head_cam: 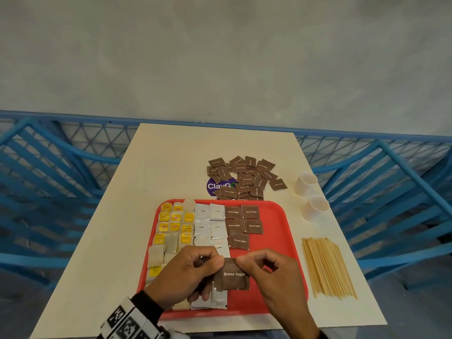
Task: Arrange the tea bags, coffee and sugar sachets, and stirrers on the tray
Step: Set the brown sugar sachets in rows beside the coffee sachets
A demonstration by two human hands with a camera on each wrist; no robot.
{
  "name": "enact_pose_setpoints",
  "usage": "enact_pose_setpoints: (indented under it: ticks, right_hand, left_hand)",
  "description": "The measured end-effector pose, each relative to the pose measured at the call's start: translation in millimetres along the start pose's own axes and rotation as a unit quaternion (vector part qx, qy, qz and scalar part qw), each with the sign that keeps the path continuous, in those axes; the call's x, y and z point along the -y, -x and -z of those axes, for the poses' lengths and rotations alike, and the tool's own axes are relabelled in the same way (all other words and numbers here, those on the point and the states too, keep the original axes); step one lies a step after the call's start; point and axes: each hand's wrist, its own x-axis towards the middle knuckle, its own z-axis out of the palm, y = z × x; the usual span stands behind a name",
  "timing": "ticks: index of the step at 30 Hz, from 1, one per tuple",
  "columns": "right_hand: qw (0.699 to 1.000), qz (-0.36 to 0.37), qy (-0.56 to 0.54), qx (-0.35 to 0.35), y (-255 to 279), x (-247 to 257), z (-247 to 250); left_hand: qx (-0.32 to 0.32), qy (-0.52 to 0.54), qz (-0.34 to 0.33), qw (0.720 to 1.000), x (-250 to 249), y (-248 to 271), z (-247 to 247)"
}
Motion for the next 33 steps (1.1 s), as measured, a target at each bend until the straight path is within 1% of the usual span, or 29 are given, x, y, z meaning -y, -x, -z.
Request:
enact_pose_setpoints:
  ticks: [3,5,6,8,9,11,13,17,19,23,27,28,30,31,32,33]
  right_hand:
    - [0.999,-0.001,-0.013,-0.041,-1.5,-5.5,4.8]
    - [0.998,-0.024,-0.050,-0.033,-2.4,-9.2,11.6]
    - [0.998,-0.039,-0.057,-0.008,-2.4,-9.1,13.3]
    - [0.995,-0.059,-0.052,0.070,0.1,-6.5,10.7]
    - [0.993,-0.063,-0.055,0.089,2.1,-5.5,7.9]
    - [0.993,-0.063,-0.067,0.072,2.0,-7.3,3.8]
    - [0.995,-0.060,-0.073,0.045,0.5,-12.1,3.3]
    - [0.994,-0.069,-0.084,0.001,-5.1,-19.4,14.1]
    - [0.996,-0.066,-0.066,0.011,-6.4,-20.3,18.8]
    - [0.996,-0.061,-0.035,0.057,-3.8,-23.0,14.8]
    - [0.986,-0.119,-0.064,0.093,-5.4,-34.3,13.3]
    - [0.986,-0.129,-0.049,0.098,-11.1,-40.3,15.7]
    - [0.988,-0.133,0.004,0.077,-33.1,-56.8,23.3]
    - [0.988,-0.137,0.031,0.058,-48.9,-67.2,28.4]
    - [0.987,-0.147,0.050,0.038,-66.2,-78.0,34.3]
    - [0.985,-0.160,0.063,0.022,-83.6,-87.2,40.4]
  left_hand:
    - [0.006,0.010,0.002,1.000,3.7,1.1,1.2]
    - [0.004,0.024,0.004,1.000,4.5,1.4,1.4]
    - [0.002,0.027,0.006,1.000,4.1,1.5,1.0]
    - [-0.001,0.019,0.011,1.000,2.2,0.9,-1.7]
    - [-0.002,0.010,0.016,1.000,1.5,0.4,-4.1]
    - [0.007,-0.023,0.033,0.999,-1.1,-0.4,-8.6]
    - [0.034,-0.059,0.043,0.997,-2.0,1.7,-11.9]
    - [0.057,-0.068,0.064,0.994,-2.7,9.3,-4.7]
    - [0.036,-0.043,0.078,0.995,-1.6,10.2,-1.9]
    - [-0.036,-0.016,0.082,0.996,5.6,-0.6,-11.2]
    - [-0.096,0.015,0.083,0.992,20.6,-14.2,-22.5]
    - [-0.112,0.021,0.087,0.990,24.2,-16.5,-23.4]
    - [-0.151,0.016,0.097,0.984,33.0,-22.4,-22.2]
    - [-0.168,-0.020,0.095,0.981,36.8,-25.7,-20.9]
    - [-0.176,-0.091,0.084,0.977,41.4,-31.5,-18.5]
    - [-0.173,-0.178,0.065,0.967,44.6,-39.0,-15.0]
